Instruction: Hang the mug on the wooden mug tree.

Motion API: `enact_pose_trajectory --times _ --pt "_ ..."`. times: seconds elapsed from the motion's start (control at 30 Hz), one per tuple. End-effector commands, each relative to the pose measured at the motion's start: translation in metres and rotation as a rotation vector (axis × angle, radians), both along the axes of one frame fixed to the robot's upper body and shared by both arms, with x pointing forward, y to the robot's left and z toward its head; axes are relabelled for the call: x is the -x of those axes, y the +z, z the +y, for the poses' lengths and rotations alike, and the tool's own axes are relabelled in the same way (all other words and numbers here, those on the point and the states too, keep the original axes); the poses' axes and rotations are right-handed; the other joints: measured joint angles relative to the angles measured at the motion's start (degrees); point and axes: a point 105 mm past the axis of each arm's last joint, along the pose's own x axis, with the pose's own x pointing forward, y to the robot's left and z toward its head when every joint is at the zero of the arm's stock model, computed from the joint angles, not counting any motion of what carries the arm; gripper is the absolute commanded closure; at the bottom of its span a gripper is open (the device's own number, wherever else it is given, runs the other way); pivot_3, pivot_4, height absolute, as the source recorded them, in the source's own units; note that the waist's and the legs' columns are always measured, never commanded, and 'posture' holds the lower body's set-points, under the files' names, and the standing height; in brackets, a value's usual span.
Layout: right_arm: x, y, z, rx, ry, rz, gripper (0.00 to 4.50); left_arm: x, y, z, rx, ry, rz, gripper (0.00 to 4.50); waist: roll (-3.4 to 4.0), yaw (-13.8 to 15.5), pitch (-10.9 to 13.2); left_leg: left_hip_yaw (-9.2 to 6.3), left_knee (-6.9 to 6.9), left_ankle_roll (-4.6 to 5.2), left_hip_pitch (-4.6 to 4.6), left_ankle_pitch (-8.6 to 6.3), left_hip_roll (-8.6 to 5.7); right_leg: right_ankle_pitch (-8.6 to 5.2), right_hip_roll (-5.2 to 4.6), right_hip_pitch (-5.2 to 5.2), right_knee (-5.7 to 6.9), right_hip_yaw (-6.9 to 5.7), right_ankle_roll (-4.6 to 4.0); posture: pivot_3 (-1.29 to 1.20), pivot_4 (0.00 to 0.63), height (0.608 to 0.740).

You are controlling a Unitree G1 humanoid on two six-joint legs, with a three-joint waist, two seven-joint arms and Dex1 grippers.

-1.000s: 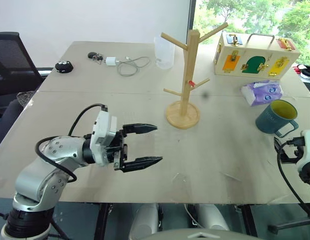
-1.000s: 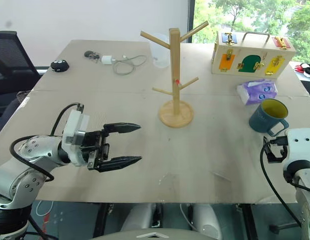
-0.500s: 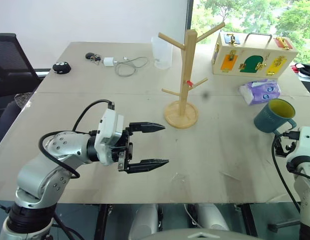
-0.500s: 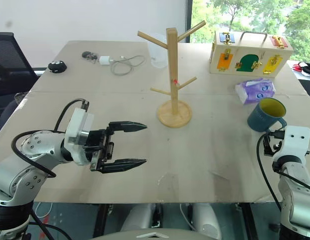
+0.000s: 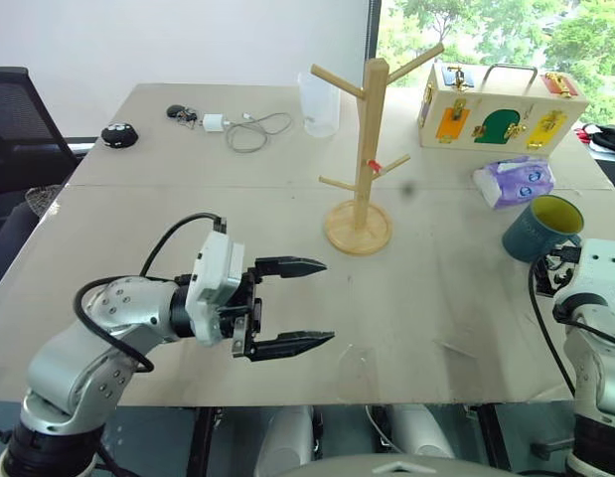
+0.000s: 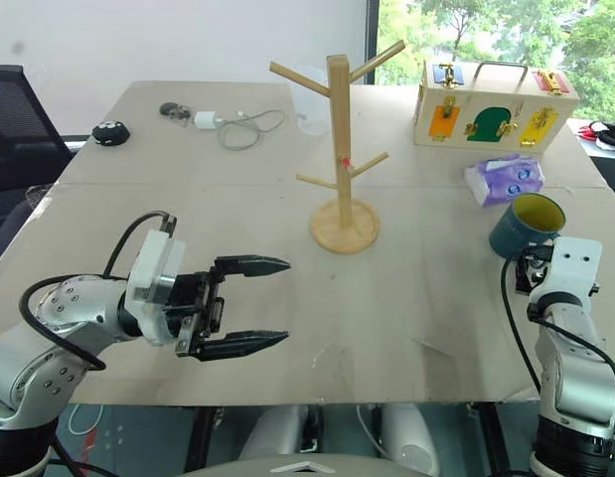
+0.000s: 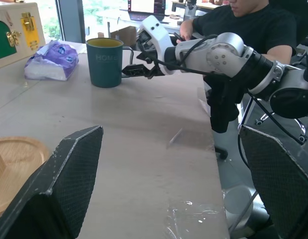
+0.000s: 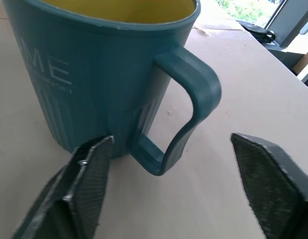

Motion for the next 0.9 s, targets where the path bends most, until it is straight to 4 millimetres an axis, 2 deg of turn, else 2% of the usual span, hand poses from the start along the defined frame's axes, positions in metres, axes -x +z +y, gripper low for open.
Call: enact_pose_trajectory --times 0.03,0.07,0.17,0.2,0.4,0.63,0.73,0.9 --pt "-0.003 0.012 -0.009 0.039 -0.038 -0.048 2.45 0.009 0.009 -0.004 0.0 -0.003 -0.064 0.0 0.0 -0.04 0.0 0.0 0.0 0.0 0.0 0.0 0.0 0.0 0.0 0.0 0.0 0.02 0.0 0.0 0.15 0.74" --pt "-0.004 0.013 -0.01 0.044 -0.042 -0.051 3.05 0.009 0.01 -0.004 0.0 0.001 -0.065 0.0 0.0 -0.03 0.0 0.01 0.0 0.0 0.02 0.0 0.0 0.0 0.0 0.0 0.01 0.03 0.0 0.0 0.15 0.74" --pt "-0.006 0.015 -0.015 0.051 -0.05 -0.06 4.36 0.005 0.01 -0.003 -0.001 0.011 -0.066 0.0 0.0 -0.04 0.0 0.0 0.0 0.0 0.03 0.0 0.0 0.0 0.01 0.0 0.03 0.03 0.0 0.0 0.15 0.74" --pt "-0.007 0.015 -0.015 0.053 -0.05 -0.062 4.44 0.004 0.011 -0.003 -0.001 0.014 -0.066 0.0 -0.02 -0.05 -0.01 0.01 0.0 0.0 0.03 0.0 -0.01 0.0 0.02 0.0 0.04 0.04 0.0 0.0 0.15 0.74" --pt "-0.012 0.025 -0.012 0.067 0.02 -0.092 4.44 -0.001 0.012 -0.001 0.014 0.04 -0.063 0.0 0.0 -0.05 0.0 0.03 -0.01 0.0 0.03 0.0 -0.01 0.01 0.04 0.0 0.03 0.03 0.02 0.0 0.15 0.74" --pt "-0.02 0.065 0.046 0.034 0.47 -0.188 4.44 -0.008 0.019 0.013 0.12 0.13 -0.036 0.0 0.04 -0.19 0.03 0.06 -0.04 0.02 0.06 -0.01 0.02 0.05 0.06 0.0 0.03 0.03 0.11 0.0 0.15 0.74" --pt "-0.022 0.082 0.066 -0.019 0.582 -0.232 4.44 -0.011 0.015 0.021 0.121 0.173 -0.033 0.0 0.04 -0.21 0.03 0.06 -0.05 0.02 0.09 -0.01 0.05 0.07 0.09 0.0 0.04 0.02 0.13 0.0 0.15 0.74" --pt "-0.021 0.099 0.097 -0.087 0.739 -0.273 4.44 -0.011 0.013 0.026 0.141 0.22 -0.025 0.0 0.03 0.2 0.03 0.0 -0.04 0.03 0.02 -0.01 0.02 0.05 0.05 0.0 0.0 -0.02 0.09 0.0 0.15 0.74"
